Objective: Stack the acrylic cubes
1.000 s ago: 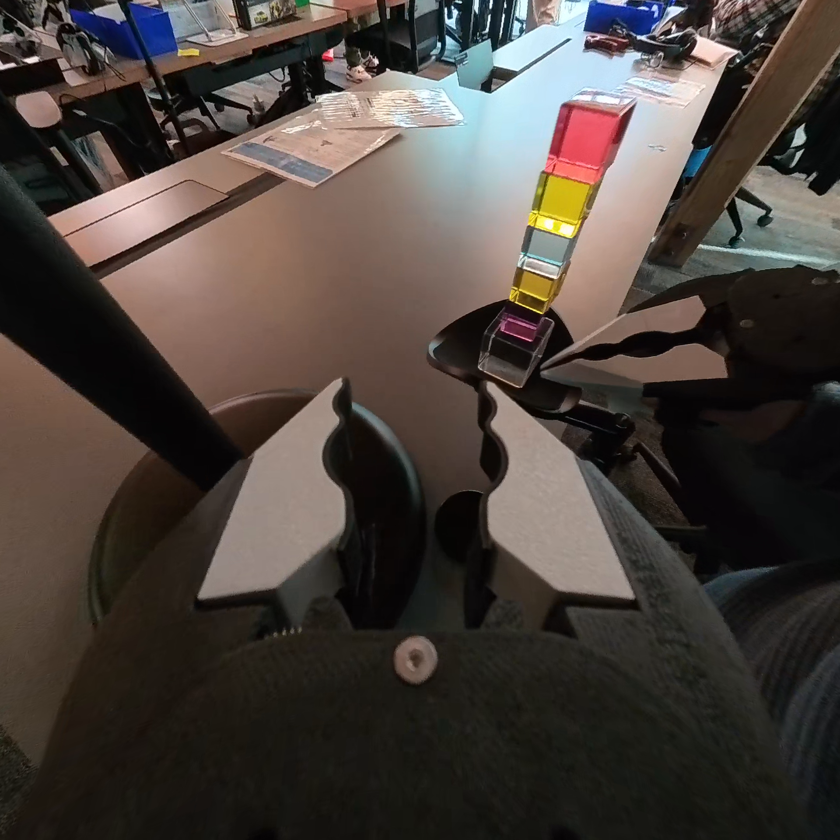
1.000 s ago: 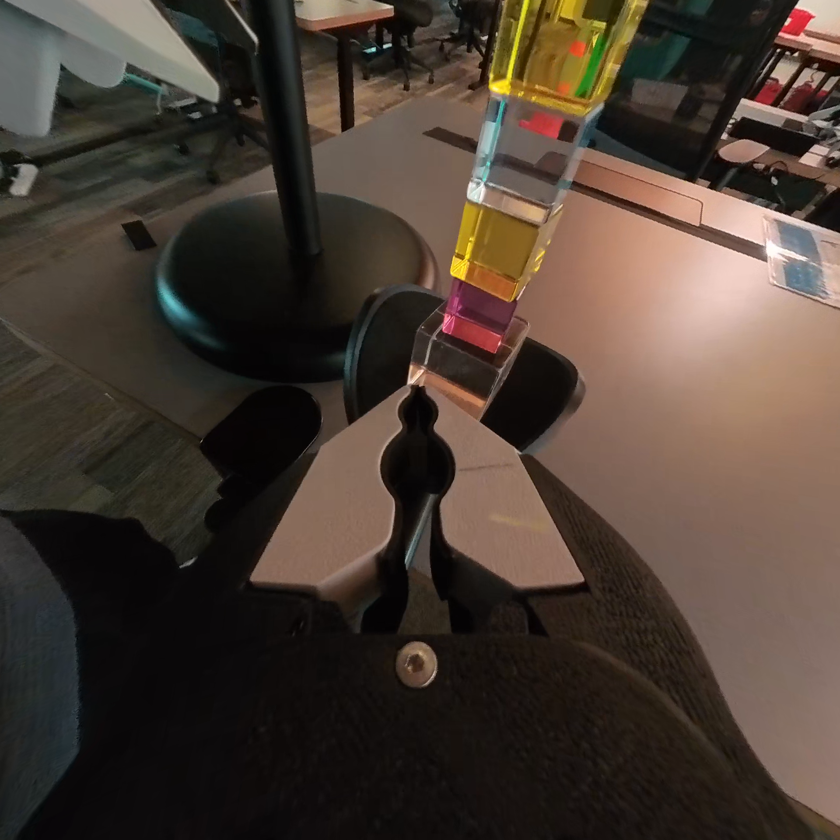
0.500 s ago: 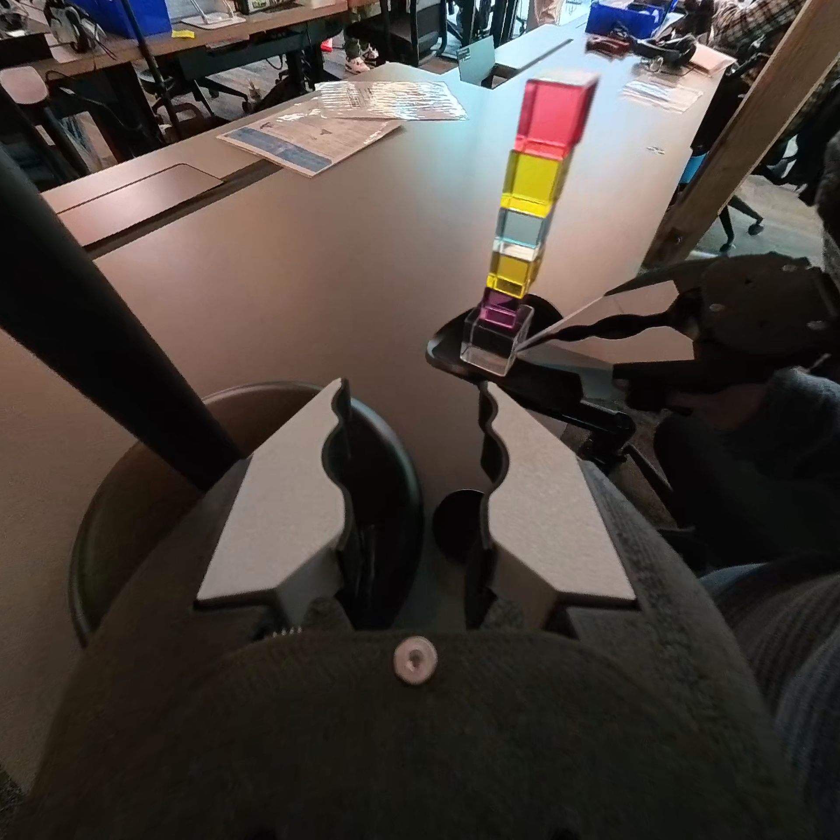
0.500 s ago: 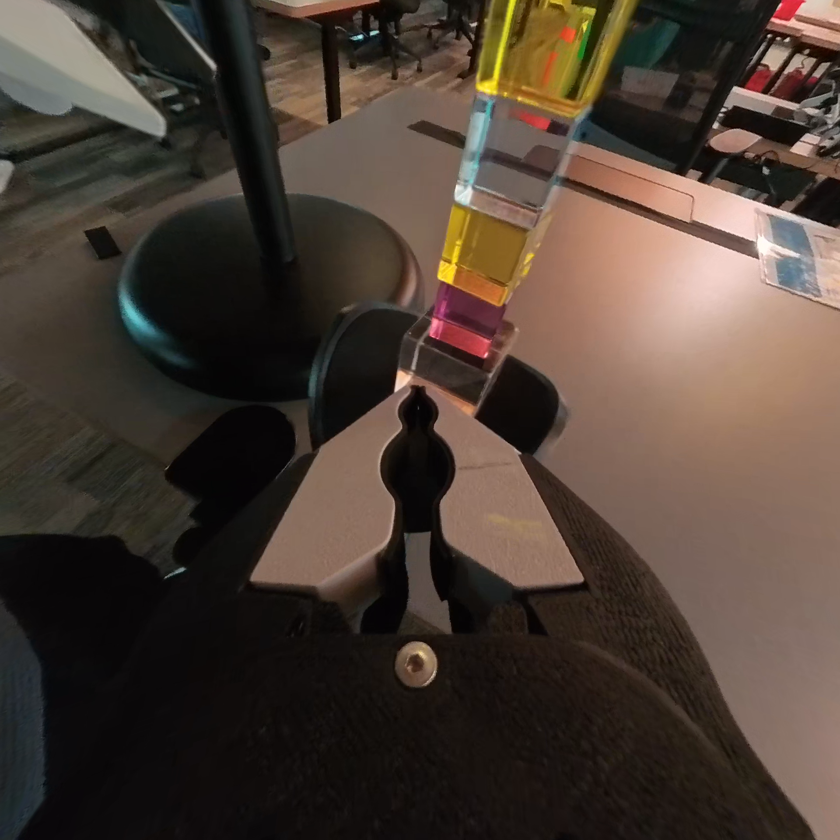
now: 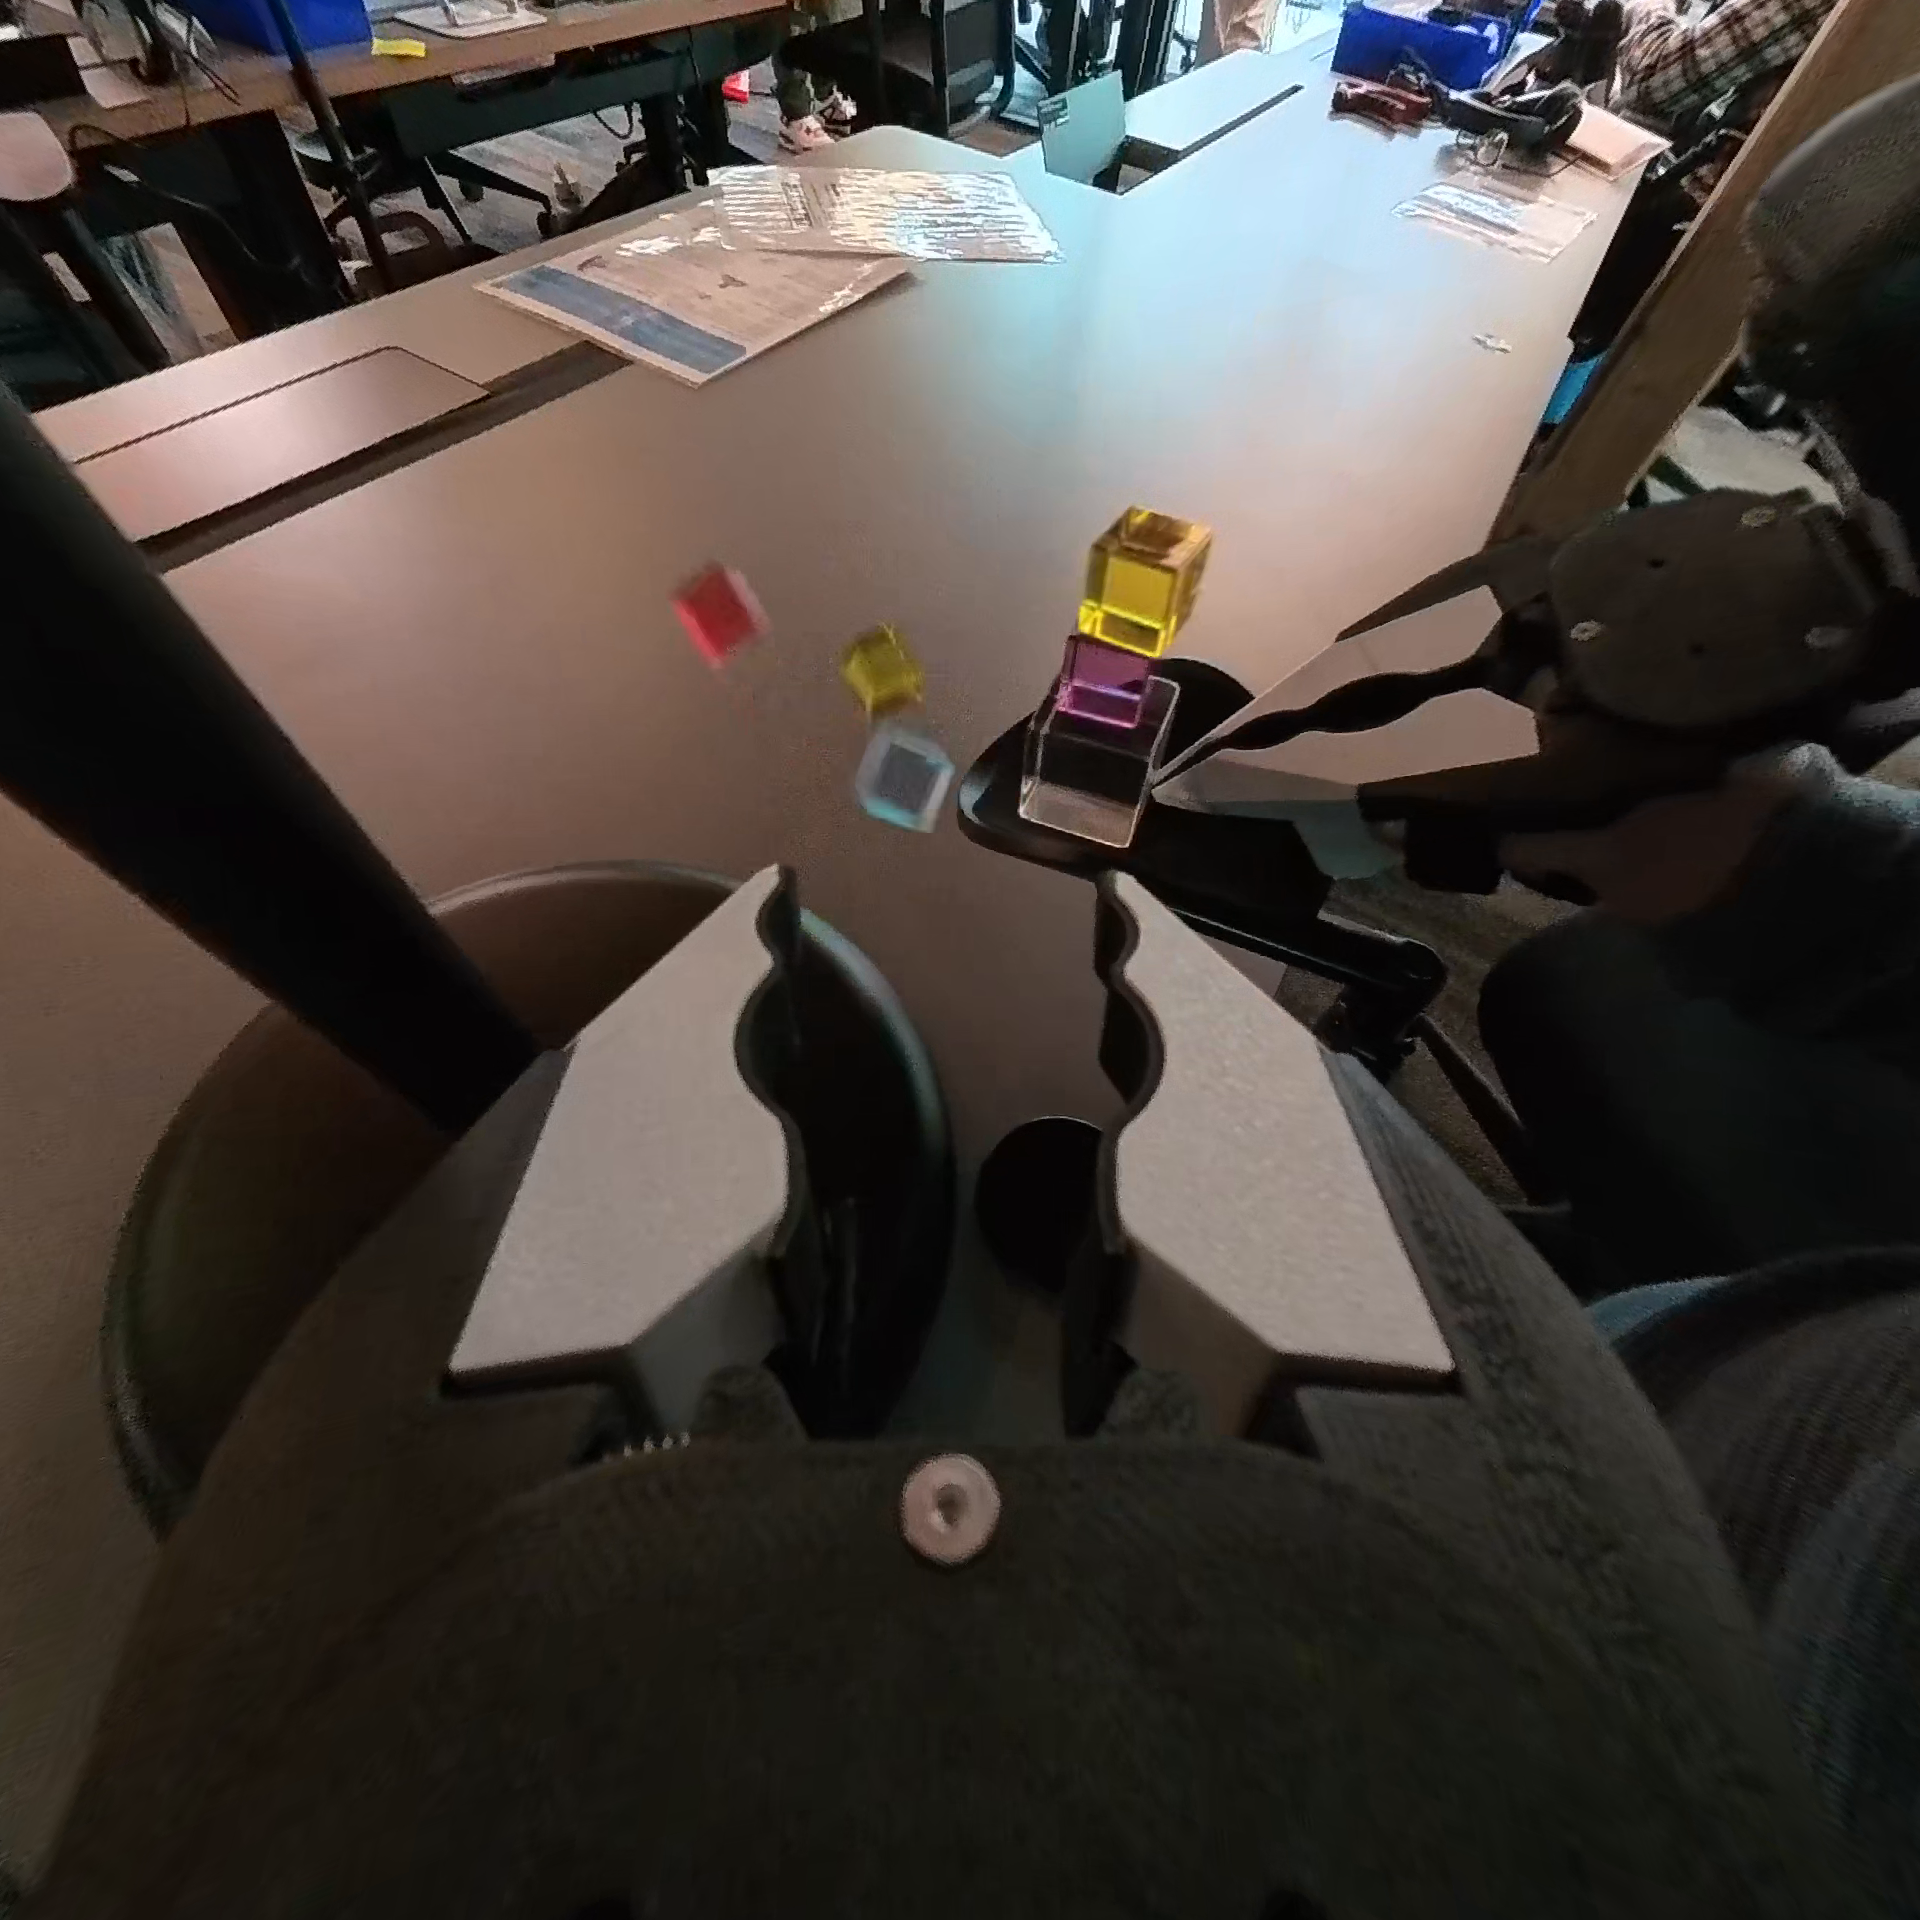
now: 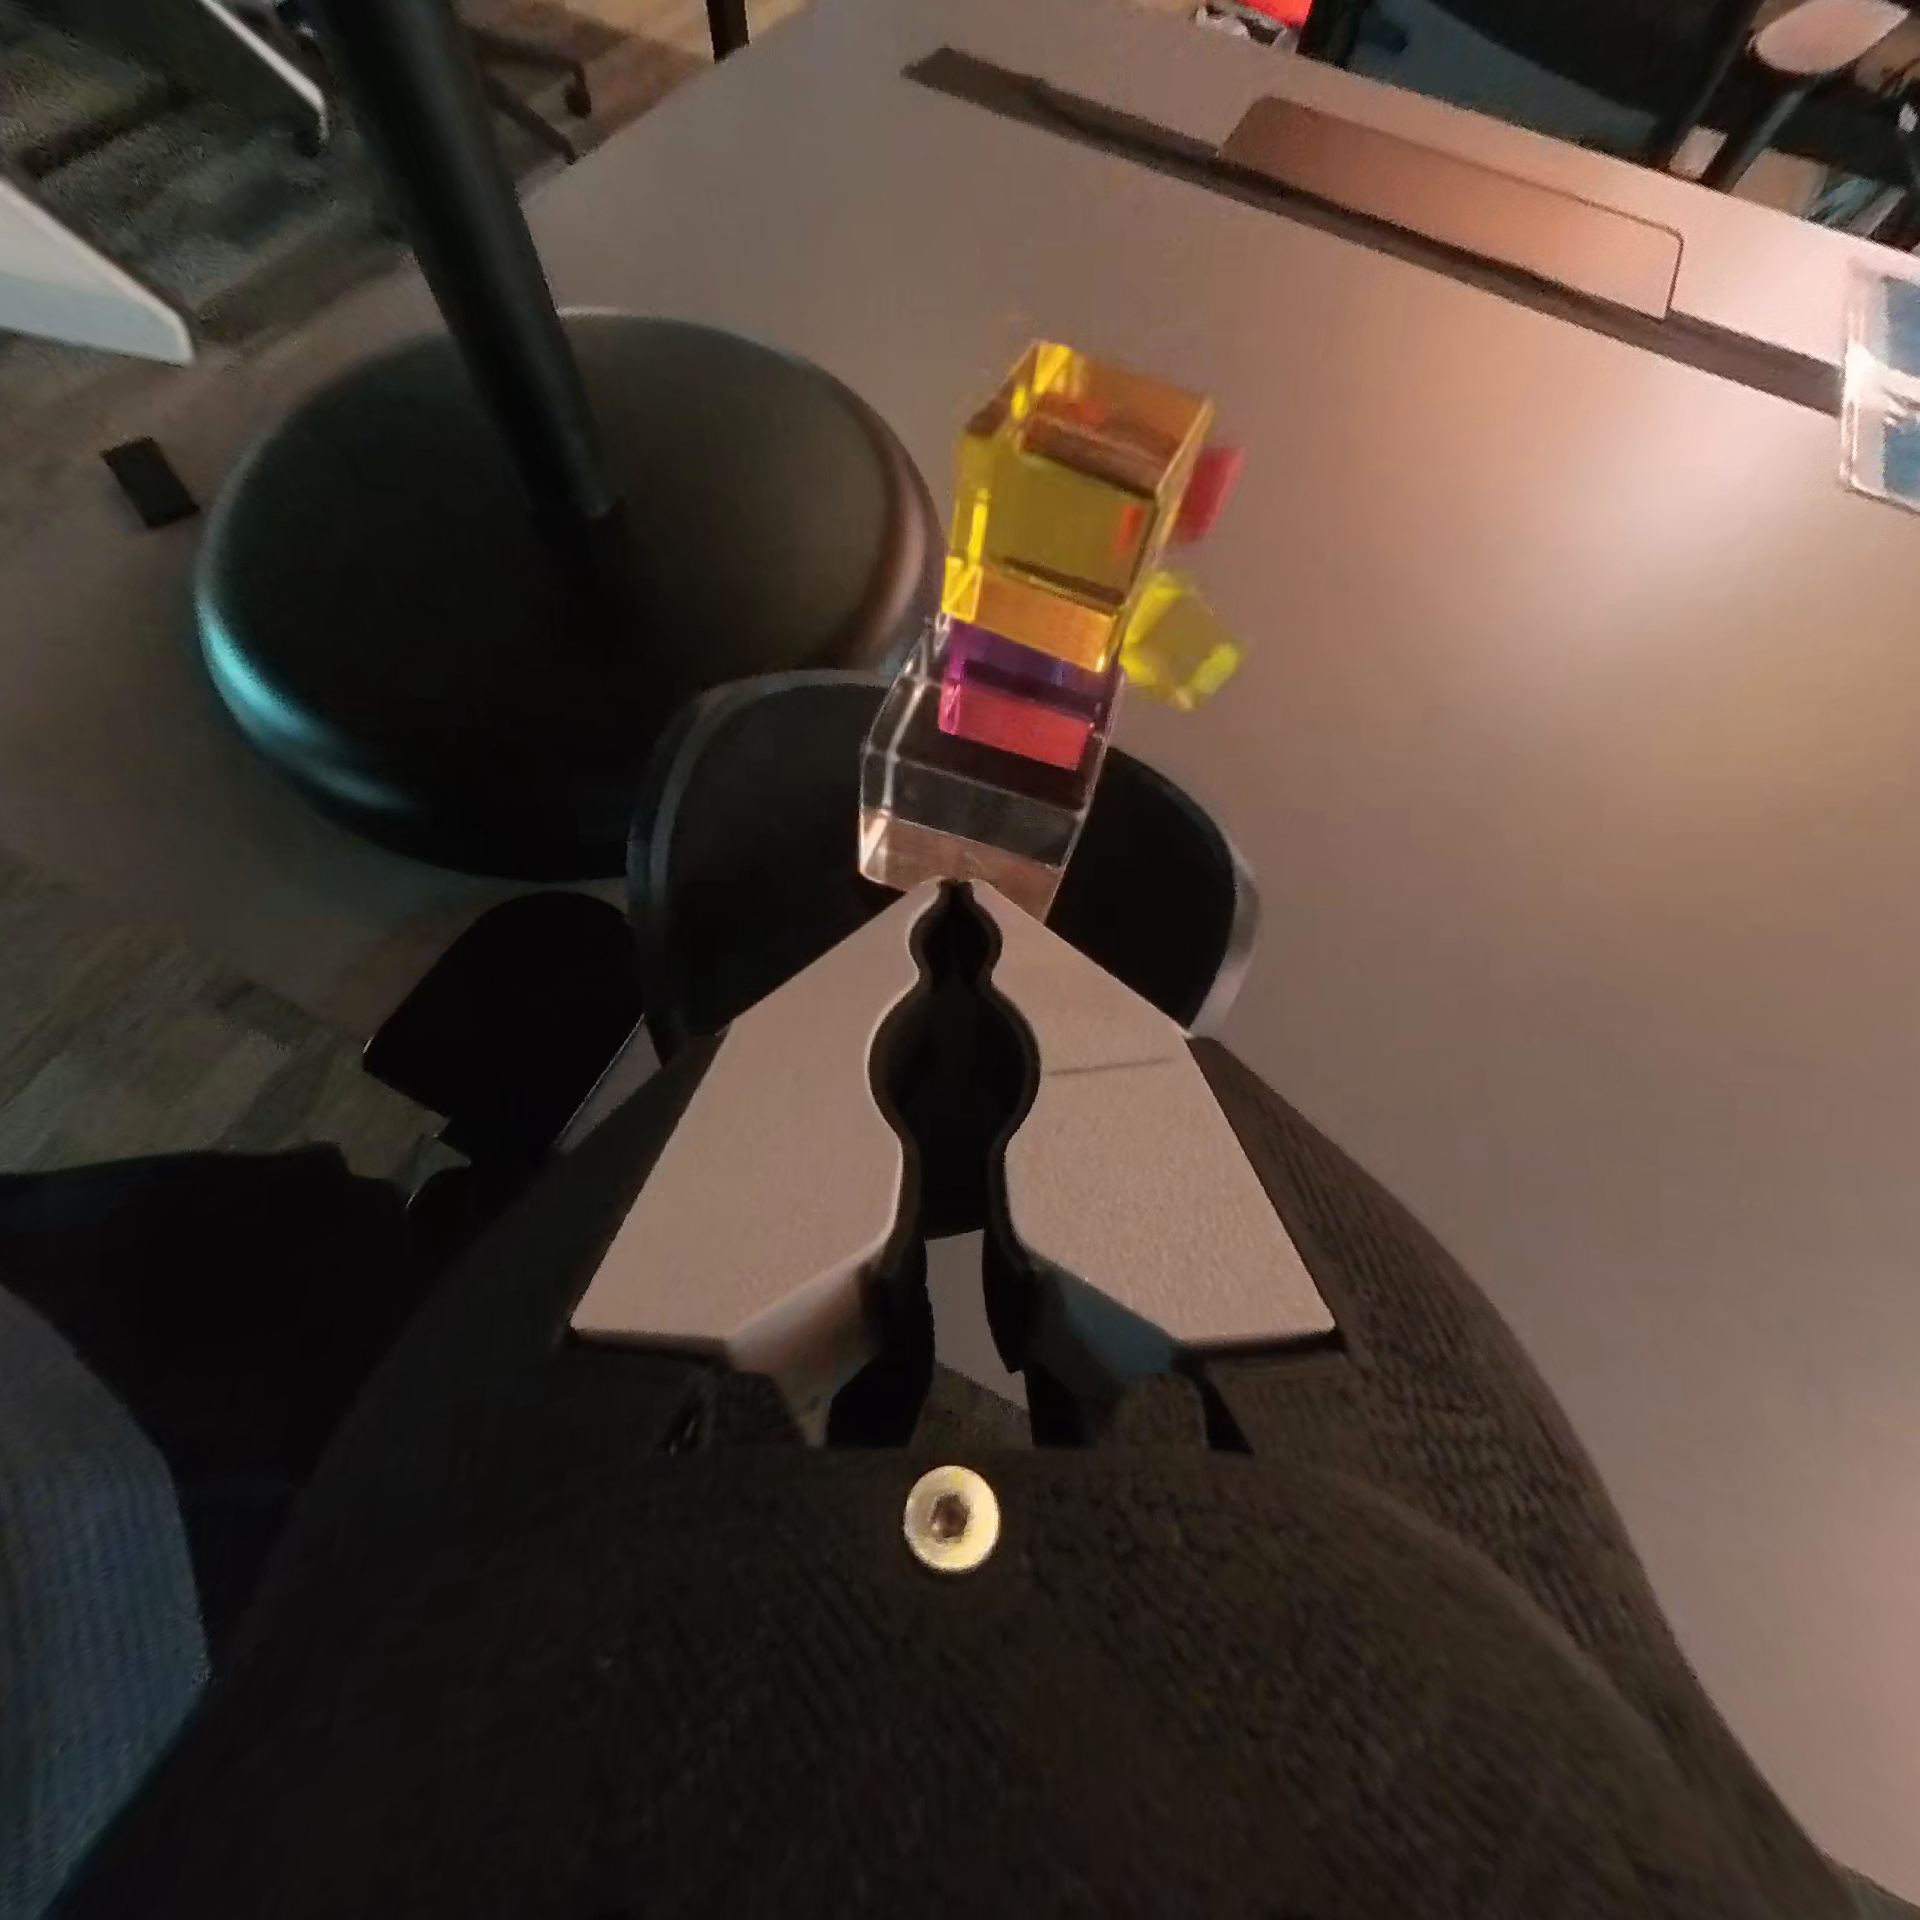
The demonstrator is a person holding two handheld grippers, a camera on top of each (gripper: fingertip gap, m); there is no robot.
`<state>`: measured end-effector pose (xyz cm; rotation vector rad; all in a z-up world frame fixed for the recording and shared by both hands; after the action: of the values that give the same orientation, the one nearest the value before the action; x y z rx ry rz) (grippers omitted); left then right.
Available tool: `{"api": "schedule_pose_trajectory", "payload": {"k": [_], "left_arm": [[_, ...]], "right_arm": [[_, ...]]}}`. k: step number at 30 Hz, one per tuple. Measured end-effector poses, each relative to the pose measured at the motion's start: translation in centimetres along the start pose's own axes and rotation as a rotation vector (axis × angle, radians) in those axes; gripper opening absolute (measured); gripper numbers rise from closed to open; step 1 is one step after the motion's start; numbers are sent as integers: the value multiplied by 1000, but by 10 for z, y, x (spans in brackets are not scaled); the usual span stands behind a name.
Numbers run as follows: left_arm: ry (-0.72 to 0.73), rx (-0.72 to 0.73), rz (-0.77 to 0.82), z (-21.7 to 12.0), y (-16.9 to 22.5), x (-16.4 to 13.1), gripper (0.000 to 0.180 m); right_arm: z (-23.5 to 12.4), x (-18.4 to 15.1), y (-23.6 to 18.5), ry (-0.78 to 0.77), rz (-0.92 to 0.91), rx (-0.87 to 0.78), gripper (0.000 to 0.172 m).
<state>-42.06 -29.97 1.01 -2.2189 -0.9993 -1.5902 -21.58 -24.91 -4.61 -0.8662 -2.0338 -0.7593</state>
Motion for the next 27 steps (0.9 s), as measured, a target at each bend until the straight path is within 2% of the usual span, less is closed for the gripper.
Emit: {"api": "schedule_pose_trajectory", "payload": {"k": [15, 19, 27], "left_arm": [[6, -32, 1, 6, 6, -2, 57], [27, -47, 14, 6, 9, 0, 57], [27, -105, 27, 19, 14, 2, 58]], "right_arm": [[-11, -6, -6, 3, 41, 50, 0], [-27, -11, -9, 57, 64, 50, 0], [-52, -8, 5, 227, 112, -57, 0]]}}
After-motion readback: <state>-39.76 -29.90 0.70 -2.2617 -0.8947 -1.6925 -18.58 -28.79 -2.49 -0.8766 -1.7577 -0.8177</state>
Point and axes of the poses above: each gripper's, where its closed fingertips meet, z out along the fingers, x out of its top, y = z × x across the jaws, the point moved 9 cm from there along -z, back along the fingers, and after that the axes turned 15 degrees about -x, right-handed, at the moved point
